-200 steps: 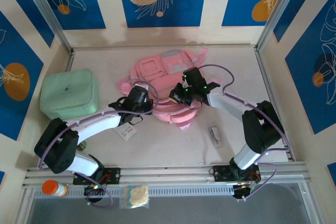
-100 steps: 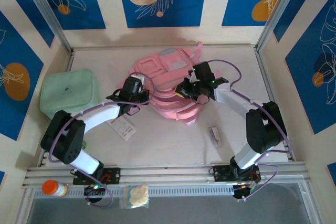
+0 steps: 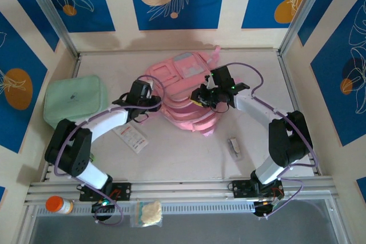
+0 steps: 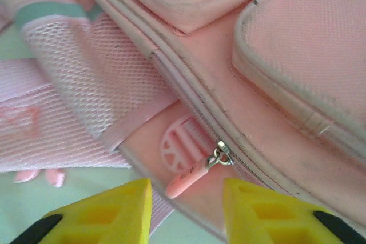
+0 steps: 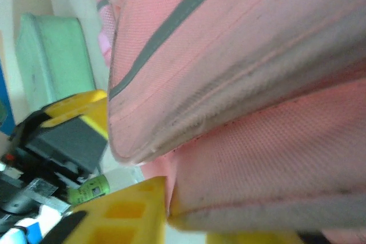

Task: Pack books, pencil case, and school supplies into a backpack

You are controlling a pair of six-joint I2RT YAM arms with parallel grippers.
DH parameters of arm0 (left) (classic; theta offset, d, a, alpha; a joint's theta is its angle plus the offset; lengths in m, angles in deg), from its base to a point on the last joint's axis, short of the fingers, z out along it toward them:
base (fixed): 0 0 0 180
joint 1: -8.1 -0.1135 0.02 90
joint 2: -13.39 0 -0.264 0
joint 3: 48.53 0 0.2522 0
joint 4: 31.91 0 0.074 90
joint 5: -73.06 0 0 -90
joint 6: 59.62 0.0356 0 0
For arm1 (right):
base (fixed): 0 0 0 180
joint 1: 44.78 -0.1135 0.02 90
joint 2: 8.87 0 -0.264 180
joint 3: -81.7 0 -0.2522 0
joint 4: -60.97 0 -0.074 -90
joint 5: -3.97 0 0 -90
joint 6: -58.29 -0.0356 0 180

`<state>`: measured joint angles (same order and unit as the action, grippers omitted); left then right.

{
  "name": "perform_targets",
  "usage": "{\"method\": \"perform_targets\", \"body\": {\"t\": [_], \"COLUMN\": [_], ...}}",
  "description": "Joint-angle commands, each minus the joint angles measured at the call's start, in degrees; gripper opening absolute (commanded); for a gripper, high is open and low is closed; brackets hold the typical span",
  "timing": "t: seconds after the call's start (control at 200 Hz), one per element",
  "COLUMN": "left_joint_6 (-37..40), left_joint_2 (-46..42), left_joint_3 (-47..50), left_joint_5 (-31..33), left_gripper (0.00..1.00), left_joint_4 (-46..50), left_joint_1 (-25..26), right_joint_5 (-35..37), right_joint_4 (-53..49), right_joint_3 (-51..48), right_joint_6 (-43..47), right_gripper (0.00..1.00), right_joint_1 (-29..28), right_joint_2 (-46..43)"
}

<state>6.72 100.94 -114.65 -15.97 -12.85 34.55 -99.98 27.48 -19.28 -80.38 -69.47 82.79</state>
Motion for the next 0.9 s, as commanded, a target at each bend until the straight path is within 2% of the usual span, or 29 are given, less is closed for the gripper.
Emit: {"method": "perform_targets", "body": {"t": [0.0, 0.18, 0.4, 0.615, 0.775, 0.895], "left_joint_6": [-0.82, -4.94, -9.95, -17.01, -20.96, -24.85], "left_joint_2": [-6.43, -16.13, -26.78, -35.53, -40.71, -43.41], "left_joint_3": [0.38, 4.99, 11.14, 18.51, 23.73, 28.66], "left_joint_5": [-2.39, -3.13, -3.29, -0.71, 0.93, 0.52], "left_gripper": [0.39, 0.48, 0.54, 0.59, 0.6, 0.59], "left_joint_4": [4.6, 8.62, 15.63, 22.06, 25.51, 23.4], "left_joint_1": [-0.88, -1.05, -2.58, -6.26, -8.72, -9.72], "right_joint_5": [1.26, 5.72, 11.25, 7.91, 7.5, 5.72], "right_joint_4": [-3.04, -7.51, -10.81, -6.43, -6.33, -5.15], "right_joint_3": [0.87, -0.89, 0.68, 5.66, 11.87, 15.82], "right_joint_6": [3.04, 5.7, 10.02, 11.22, 11.55, 10.87], "right_gripper": [0.32, 0.45, 0.52, 0.54, 0.53, 0.53], "right_joint_1": [-0.26, -2.94, -13.46, -21.74, -24.47, -26.02], "right_joint_2": [-3.9, -7.65, -4.96, 4.99, 13.82, 19.32]}}
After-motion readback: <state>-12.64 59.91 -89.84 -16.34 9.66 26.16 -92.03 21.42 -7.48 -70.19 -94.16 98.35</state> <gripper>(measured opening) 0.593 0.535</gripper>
